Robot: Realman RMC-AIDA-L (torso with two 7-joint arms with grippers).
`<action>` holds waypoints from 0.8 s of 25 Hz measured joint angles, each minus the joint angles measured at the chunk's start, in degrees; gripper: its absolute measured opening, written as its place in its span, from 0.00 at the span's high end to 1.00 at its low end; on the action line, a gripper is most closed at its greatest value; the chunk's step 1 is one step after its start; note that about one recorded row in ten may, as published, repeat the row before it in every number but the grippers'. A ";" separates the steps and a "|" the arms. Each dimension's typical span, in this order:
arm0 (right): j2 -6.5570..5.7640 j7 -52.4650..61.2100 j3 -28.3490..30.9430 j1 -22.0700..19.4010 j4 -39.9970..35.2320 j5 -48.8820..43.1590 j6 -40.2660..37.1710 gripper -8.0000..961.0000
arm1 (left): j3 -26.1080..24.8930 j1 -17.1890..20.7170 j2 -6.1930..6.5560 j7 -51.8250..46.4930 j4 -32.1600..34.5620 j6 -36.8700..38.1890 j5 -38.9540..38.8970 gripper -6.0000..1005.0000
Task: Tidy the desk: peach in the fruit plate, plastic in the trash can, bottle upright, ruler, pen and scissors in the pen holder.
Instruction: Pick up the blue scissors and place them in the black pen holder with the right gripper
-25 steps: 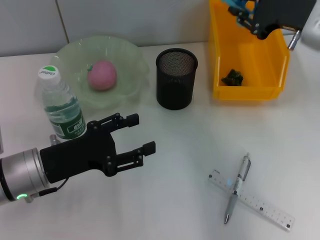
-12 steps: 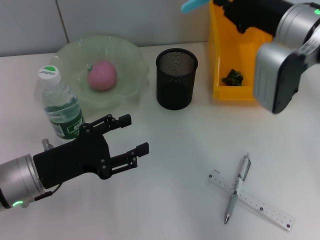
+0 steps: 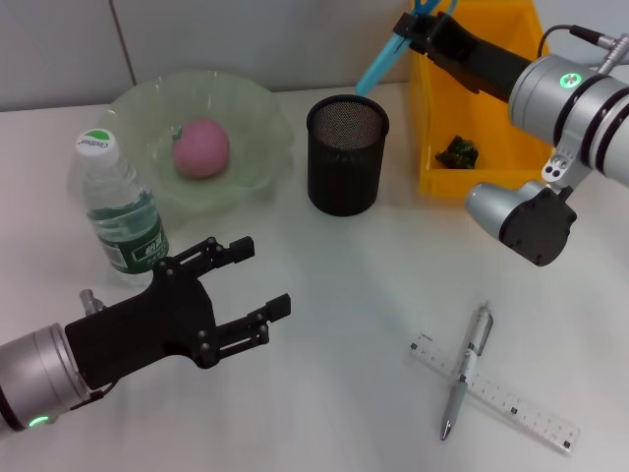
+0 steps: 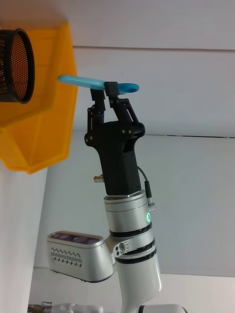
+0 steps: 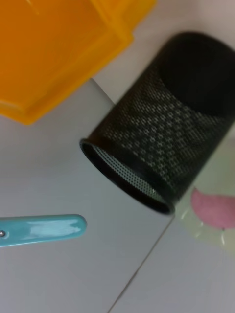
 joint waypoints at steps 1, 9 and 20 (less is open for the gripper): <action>0.00 0.00 0.00 0.00 0.00 0.00 0.00 0.74 | 0.00 0.07 0.00 0.68 -0.35 -0.03 -0.25 0.23; -0.16 -5.73 -6.00 0.86 0.65 -1.17 6.39 0.74 | 0.00 0.36 0.02 2.62 -0.97 -0.27 -0.44 0.23; -0.27 -7.93 -11.88 4.19 5.12 -6.91 14.04 0.73 | 0.33 0.61 0.02 5.45 -1.43 -0.59 -0.43 0.23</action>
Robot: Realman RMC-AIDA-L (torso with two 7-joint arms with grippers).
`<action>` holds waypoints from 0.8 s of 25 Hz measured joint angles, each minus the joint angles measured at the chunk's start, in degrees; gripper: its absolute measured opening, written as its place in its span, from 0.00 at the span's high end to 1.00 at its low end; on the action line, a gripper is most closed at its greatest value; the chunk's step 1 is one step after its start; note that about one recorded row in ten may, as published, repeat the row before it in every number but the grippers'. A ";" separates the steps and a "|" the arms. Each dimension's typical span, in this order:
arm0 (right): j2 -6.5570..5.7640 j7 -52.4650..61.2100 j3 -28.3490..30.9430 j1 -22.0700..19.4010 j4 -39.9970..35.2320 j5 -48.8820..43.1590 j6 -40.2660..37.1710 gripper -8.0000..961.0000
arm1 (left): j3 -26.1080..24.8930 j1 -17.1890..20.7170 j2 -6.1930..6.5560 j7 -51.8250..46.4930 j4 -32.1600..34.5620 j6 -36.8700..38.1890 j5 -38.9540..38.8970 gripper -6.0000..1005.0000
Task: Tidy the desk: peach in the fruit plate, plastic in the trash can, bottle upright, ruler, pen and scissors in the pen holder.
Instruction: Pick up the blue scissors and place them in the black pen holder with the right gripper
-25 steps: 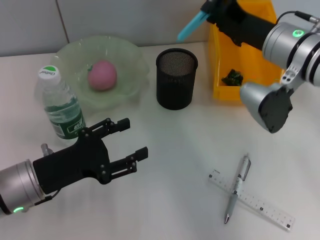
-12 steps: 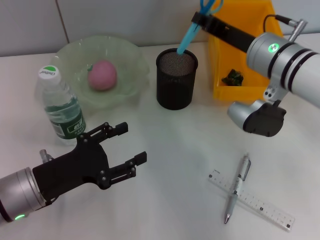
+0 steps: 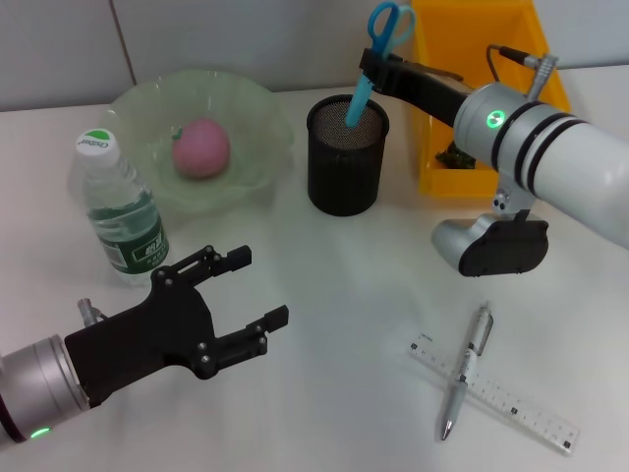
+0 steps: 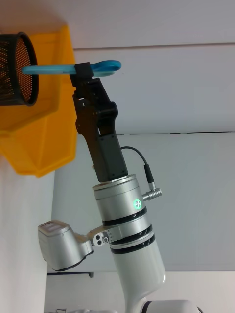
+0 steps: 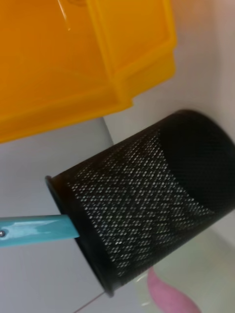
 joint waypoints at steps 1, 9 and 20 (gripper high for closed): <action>0.00 0.06 -0.48 0.37 0.50 -0.06 0.80 0.73 | 0.00 0.00 0.00 0.00 0.00 0.00 0.00 0.23; 0.06 0.25 -3.45 1.30 3.08 -0.19 3.23 0.73 | -0.25 -0.03 0.00 2.79 -0.74 -0.30 0.00 0.23; 0.22 2.54 -9.08 2.06 4.03 -0.04 11.77 0.73 | -0.33 -0.37 -0.09 4.21 -1.98 0.07 -0.11 0.23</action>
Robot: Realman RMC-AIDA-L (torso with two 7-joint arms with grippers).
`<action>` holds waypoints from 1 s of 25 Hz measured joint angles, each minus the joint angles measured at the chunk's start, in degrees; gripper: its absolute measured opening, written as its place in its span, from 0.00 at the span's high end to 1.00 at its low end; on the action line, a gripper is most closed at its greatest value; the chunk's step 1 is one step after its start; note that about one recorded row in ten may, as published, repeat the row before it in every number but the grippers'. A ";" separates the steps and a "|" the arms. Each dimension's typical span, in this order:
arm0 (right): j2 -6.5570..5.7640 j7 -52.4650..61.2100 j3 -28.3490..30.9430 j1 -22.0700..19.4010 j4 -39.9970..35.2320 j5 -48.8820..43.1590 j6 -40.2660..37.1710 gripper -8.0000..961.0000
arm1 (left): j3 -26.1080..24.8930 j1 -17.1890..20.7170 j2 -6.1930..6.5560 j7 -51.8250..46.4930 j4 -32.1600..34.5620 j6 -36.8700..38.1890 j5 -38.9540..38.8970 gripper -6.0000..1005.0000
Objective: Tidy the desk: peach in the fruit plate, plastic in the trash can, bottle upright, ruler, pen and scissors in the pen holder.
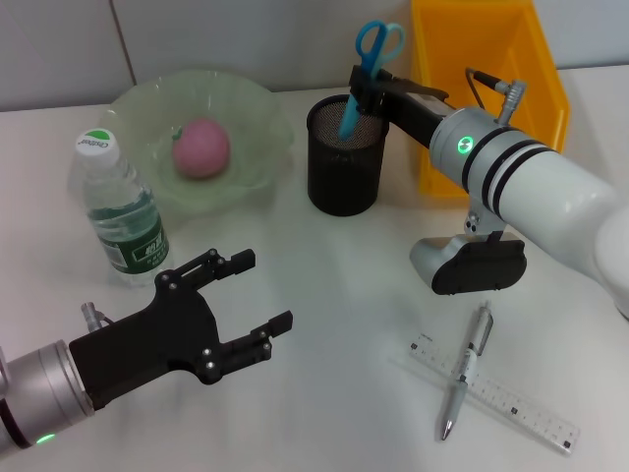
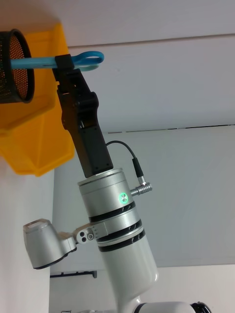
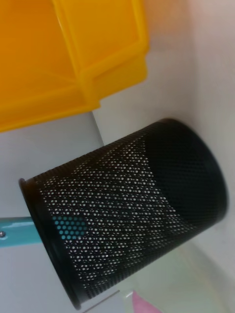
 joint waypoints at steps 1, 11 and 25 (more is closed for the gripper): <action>0.00 0.00 0.00 0.00 0.00 0.00 0.00 0.73 | 0.00 0.00 0.00 0.03 0.00 0.05 0.00 0.23; 0.04 3.48 -3.21 -0.40 0.24 -0.09 0.74 0.73 | 0.00 0.22 0.00 0.69 -0.04 0.22 -0.07 0.23; -0.17 12.62 -3.01 -2.26 -7.15 -0.11 6.15 0.54 | 0.01 0.18 0.00 1.39 -0.02 0.57 -0.22 0.23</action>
